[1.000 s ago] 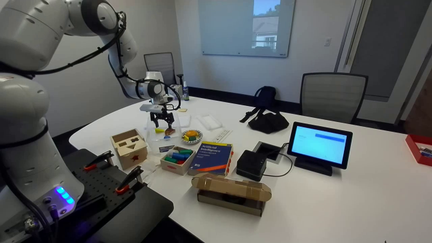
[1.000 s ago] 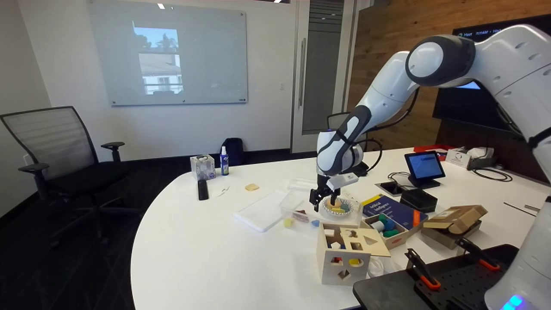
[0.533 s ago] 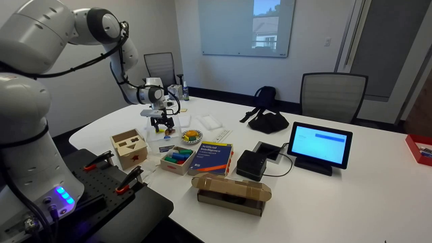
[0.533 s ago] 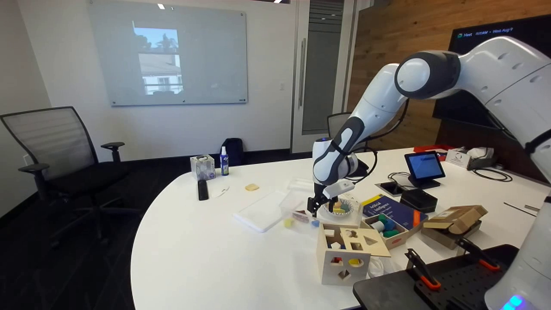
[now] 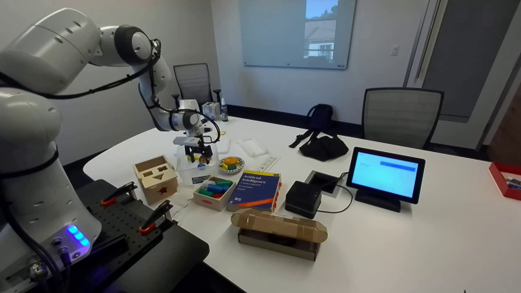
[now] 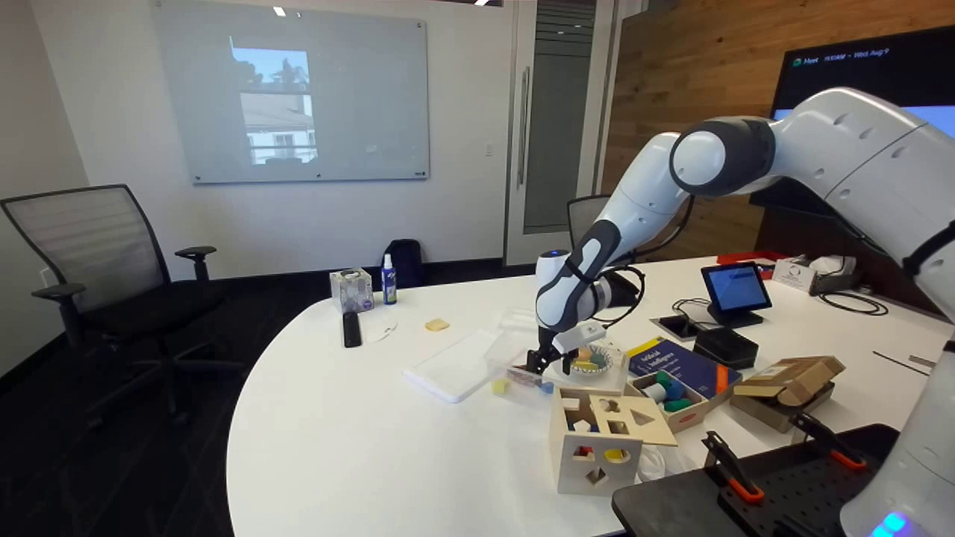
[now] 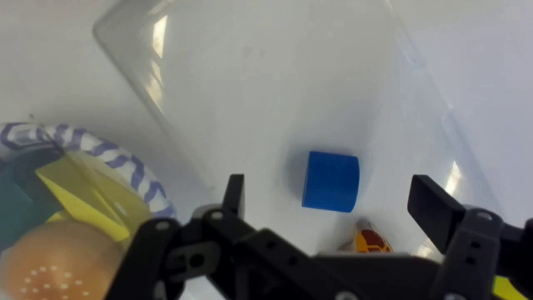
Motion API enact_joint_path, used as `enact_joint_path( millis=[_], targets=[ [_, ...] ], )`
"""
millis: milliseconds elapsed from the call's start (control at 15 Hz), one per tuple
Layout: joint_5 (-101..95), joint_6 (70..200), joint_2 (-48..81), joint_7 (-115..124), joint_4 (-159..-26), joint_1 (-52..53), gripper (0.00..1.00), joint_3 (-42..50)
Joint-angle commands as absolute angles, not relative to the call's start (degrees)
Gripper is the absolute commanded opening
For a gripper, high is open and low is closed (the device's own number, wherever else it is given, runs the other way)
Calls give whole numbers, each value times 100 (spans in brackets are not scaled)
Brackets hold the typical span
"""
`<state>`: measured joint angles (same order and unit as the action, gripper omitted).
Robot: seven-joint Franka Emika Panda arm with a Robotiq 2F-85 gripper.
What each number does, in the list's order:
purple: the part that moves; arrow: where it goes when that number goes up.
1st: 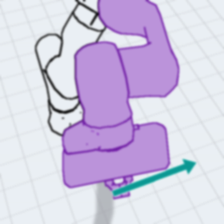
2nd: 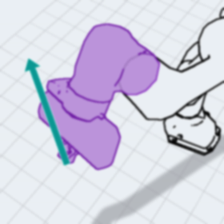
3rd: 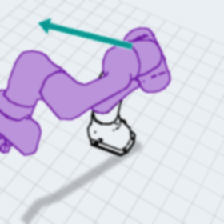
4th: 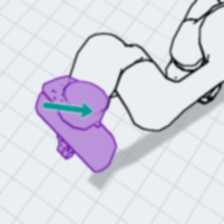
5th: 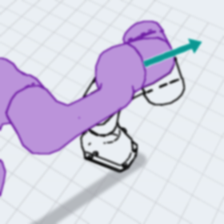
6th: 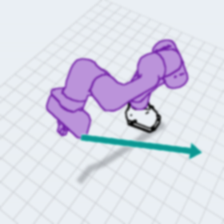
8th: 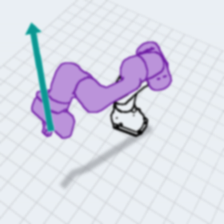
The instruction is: Remove one blue block from the clear container then place the block in the bowl.
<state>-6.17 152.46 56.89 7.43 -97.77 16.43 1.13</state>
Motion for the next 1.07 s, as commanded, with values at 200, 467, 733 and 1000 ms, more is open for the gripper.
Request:
enact_joint_path(
  millis=[200,467,733,1000],
  targets=[
    [-626,15025,6204,922,-9105,1769,74,176],
    [-638,15022,6271,950,-8993,1829,42,204],
    [-657,14982,6167,968,-9023,1891,13,226],
    [-660,14742,5802,910,-9257,1891,8,191]
  ],
)
